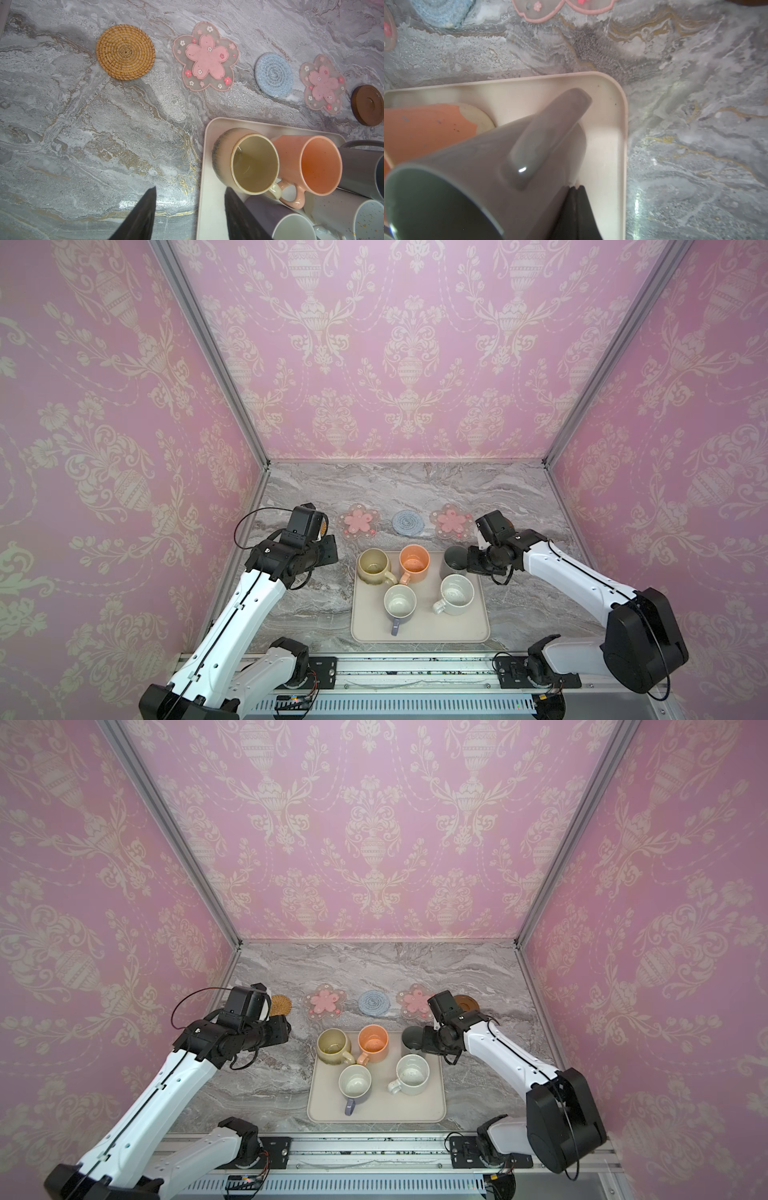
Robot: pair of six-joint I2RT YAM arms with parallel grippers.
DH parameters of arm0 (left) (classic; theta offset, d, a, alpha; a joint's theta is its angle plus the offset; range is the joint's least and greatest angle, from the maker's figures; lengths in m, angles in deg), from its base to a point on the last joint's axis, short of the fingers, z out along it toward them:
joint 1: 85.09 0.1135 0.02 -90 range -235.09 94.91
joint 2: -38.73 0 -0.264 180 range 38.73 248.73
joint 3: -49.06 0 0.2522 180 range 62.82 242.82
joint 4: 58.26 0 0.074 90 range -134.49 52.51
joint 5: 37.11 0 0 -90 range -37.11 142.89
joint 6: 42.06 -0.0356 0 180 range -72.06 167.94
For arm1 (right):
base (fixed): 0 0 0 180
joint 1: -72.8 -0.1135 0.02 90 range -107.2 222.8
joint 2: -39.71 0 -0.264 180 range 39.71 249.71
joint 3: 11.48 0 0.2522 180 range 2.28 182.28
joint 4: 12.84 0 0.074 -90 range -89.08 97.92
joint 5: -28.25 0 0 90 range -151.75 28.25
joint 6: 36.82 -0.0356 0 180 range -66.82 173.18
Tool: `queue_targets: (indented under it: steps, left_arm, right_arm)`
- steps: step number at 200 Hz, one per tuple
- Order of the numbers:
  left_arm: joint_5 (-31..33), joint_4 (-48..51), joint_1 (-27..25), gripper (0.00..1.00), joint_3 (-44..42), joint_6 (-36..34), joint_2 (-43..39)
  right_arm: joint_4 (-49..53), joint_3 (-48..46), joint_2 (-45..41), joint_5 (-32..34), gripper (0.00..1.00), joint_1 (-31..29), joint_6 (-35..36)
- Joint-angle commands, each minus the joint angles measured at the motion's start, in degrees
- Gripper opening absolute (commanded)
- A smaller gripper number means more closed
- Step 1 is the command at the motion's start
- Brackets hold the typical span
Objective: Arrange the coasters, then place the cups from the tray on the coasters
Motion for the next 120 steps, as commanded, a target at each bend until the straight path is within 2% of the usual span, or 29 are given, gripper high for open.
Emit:
queue_targets:
  steps: [1,27,57,96,120]
  left_arm:
    - [-0.97,1.4,-0.3,0.56,0.41,-0.47,-1.13]
    - [-0.99,1.49,-0.3,0.56,0.2,-0.11,-1.47]
    - [-1.5,1.86,-0.29,0.56,0.52,0.29,-1.6]
    - [-1.05,3.01,-0.3,0.56,0.62,0.24,-2.31]
    - [-0.9,2.85,-0.25,0.56,0.36,0.55,-2.14]
  right_arm:
    - [-2.0,-0.8,0.07,-2.59,0.0,-1.65,-2.57]
    - [-5.02,-2.02,-0.17,-3.63,0.0,-2.96,-4.94]
    - [-4.7,-0.7,0.42,-4.09,0.0,-4.56,-4.27]
    - [4.6,4.96,-3.03,7.22,0.01,-3.34,0.94]
    - [5.64,7.36,-3.91,7.68,0.07,0.29,2.8]
